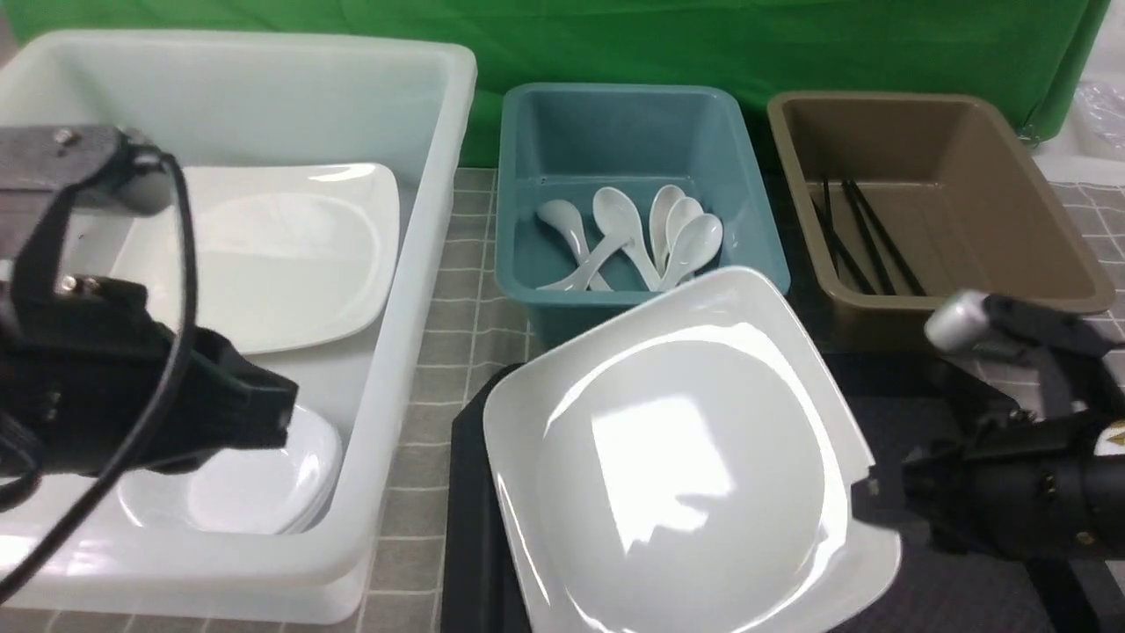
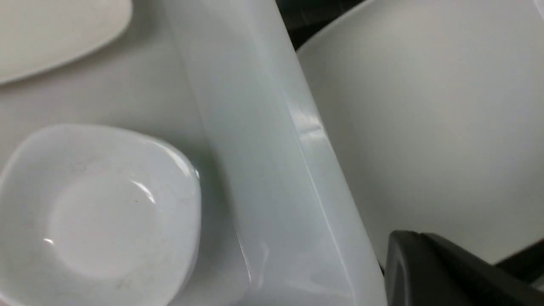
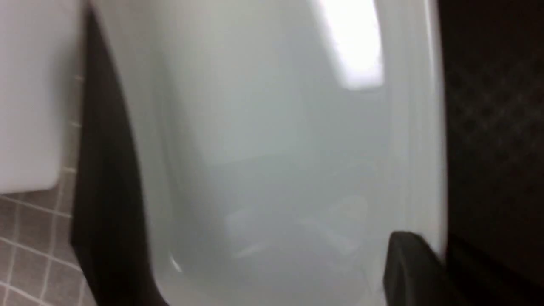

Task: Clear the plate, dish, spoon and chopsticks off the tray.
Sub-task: Use the right arm to grab a plate from the dinner plate, then use the right arm to put the plate into the large storage box on the left

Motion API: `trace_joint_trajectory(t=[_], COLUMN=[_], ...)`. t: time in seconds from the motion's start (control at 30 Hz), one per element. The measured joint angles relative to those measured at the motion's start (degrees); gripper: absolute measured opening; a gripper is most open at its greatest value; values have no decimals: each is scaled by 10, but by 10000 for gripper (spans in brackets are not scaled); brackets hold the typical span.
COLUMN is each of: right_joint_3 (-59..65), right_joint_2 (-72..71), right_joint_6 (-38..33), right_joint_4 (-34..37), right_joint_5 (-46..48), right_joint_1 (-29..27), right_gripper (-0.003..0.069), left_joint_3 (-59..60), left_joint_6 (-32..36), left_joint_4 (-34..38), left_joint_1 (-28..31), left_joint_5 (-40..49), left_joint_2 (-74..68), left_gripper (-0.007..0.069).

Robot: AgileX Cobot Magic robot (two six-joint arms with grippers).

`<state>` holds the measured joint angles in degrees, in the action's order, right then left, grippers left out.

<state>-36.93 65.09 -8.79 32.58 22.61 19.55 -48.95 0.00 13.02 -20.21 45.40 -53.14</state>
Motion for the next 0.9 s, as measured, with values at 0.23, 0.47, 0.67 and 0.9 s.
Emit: trace_joint_trajectory(t=[0.23, 0.47, 0.67, 0.9], right_joint_3=[-101, -281, -460, -693], right_joint_2=[-83, 21, 184, 395], right_joint_6=[1, 16, 37, 67], right_joint_4=[-15, -12, -12, -11], right_joint_5=[10, -26, -30, -40], right_joint_1=[1, 9, 58, 134], right_gripper=[52, 52, 52, 52], left_joint_3=[0, -3, -51, -68], left_joint_6=[-94, -173, -127, -23], left_joint_4=[-100, -154, -95, 38], left_joint_1=[0, 37, 148, 269], left_joint_5=[-18, -40, -48, -46], left_joint_2=[37, 30, -33, -74], left_gripper=[3, 3, 3, 3])
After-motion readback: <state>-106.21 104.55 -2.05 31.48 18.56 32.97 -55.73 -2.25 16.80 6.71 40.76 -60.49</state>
